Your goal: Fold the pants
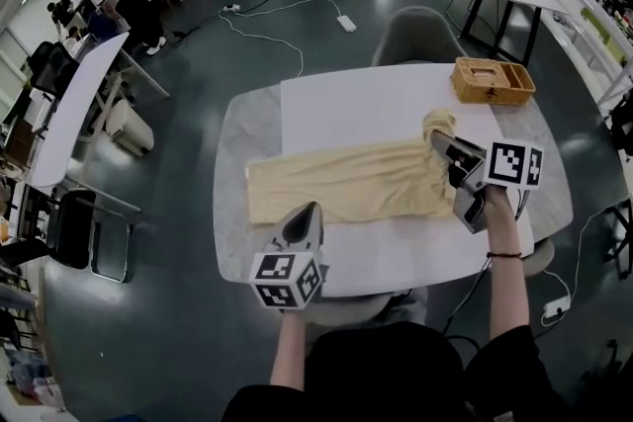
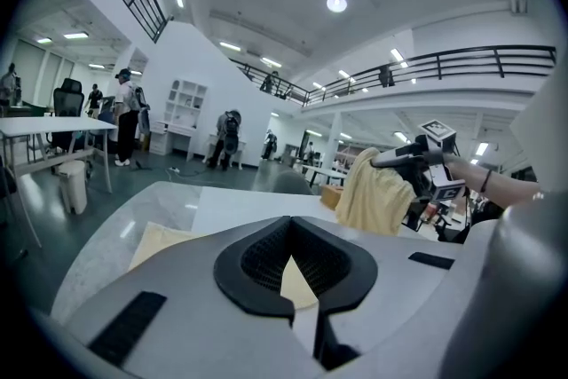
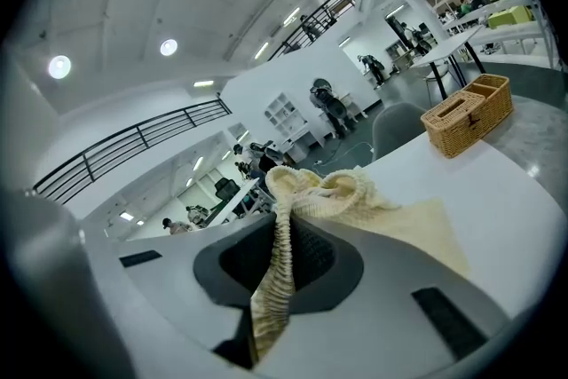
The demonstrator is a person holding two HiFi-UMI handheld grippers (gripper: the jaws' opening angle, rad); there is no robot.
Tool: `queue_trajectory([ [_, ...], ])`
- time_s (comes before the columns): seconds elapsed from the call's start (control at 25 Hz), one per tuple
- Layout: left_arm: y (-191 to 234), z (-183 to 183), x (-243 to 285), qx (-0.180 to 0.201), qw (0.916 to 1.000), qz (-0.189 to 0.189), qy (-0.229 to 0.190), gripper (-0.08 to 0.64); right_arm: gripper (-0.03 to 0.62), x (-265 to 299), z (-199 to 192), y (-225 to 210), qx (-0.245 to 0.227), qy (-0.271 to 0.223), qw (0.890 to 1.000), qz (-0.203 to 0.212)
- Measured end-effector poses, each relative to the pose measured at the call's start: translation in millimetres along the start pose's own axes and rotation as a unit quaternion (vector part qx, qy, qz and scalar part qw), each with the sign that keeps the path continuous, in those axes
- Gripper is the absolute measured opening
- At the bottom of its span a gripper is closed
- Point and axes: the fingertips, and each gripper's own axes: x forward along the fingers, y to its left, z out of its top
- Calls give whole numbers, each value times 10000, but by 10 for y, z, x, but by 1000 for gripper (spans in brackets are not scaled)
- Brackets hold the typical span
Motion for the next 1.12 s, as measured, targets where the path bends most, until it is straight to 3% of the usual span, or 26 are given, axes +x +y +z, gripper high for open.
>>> queue_trajectory([
  [0.32,247,-11,-212,-85,9996,274,-53,14,35,230,-107,229,-80,146,9998,-55],
  [0.6,332,-4,-309,-167,9980,601,-80,14,35,535,-108,651,75,286,9947,982],
  [0.8,426,20,-368,-280,9956,881,-149,14,35,750,-129,817,32,520,9906,1262],
  [0.88,448,24,-391,-313,9945,983,-167,14,35,804,-156,813,17,661,9910,1165],
  [1.0,509,38,-434,-344,9929,1121,-203,14,35,941,-165,990,68,740,9848,1568],
  [1.12,584,43,-485,-401,9907,1278,-229,14,35,1072,-192,1043,-27,889,9833,1590],
])
